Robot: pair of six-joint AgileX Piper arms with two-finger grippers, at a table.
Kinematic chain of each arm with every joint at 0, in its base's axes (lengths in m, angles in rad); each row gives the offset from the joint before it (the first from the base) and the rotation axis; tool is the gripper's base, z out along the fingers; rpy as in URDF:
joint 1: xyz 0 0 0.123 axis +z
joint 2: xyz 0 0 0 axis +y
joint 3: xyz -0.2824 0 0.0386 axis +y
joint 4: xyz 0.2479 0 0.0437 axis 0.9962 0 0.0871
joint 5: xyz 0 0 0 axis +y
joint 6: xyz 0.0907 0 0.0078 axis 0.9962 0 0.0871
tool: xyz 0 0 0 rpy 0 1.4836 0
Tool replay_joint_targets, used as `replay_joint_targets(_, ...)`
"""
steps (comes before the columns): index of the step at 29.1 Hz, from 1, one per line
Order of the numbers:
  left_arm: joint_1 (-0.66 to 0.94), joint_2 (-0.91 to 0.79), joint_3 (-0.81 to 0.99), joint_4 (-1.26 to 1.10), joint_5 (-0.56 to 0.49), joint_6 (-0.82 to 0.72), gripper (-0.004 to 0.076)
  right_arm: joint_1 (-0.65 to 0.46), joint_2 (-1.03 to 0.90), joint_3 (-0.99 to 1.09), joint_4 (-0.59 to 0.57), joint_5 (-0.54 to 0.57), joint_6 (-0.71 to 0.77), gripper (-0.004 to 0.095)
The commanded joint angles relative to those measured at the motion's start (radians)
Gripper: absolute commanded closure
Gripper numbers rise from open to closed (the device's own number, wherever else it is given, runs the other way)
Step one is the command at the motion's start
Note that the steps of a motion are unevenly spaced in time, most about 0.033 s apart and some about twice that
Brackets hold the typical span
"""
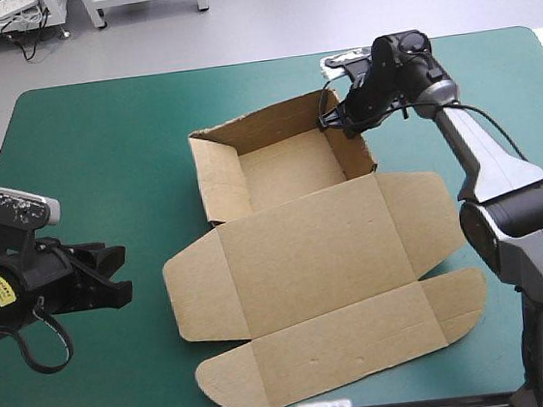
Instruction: Fold the box
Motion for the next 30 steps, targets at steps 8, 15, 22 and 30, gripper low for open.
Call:
replay_joint_targets(8, -0.005, -0.007, -0.022, 0.006, 0.042, 0.0, 0.0562, -0.357, -0.233, 0.001, -0.179, 0.017, -0.029, 0.0932)
replay_joint_targets(15, -0.005, -0.007, -0.022, 0.006, 0.042, 0.0, 0.0606, -0.578, -0.227, 0.172, -0.173, 0.017, -0.084, 0.0932)
replay_joint_targets(22, -0.005, -0.007, -0.022, 0.006, 0.042, 0.0, 0.0615, -0.603, -0.184, 0.266, -0.262, 0.017, -0.184, 0.0924)
replay_joint_targets(30, -0.005, -0.007, -0.022, 0.006, 0.042, 0.0, 0.0617, -0.603, -0.175, 0.266, -0.278, 0.014, -0.211, 0.0736)
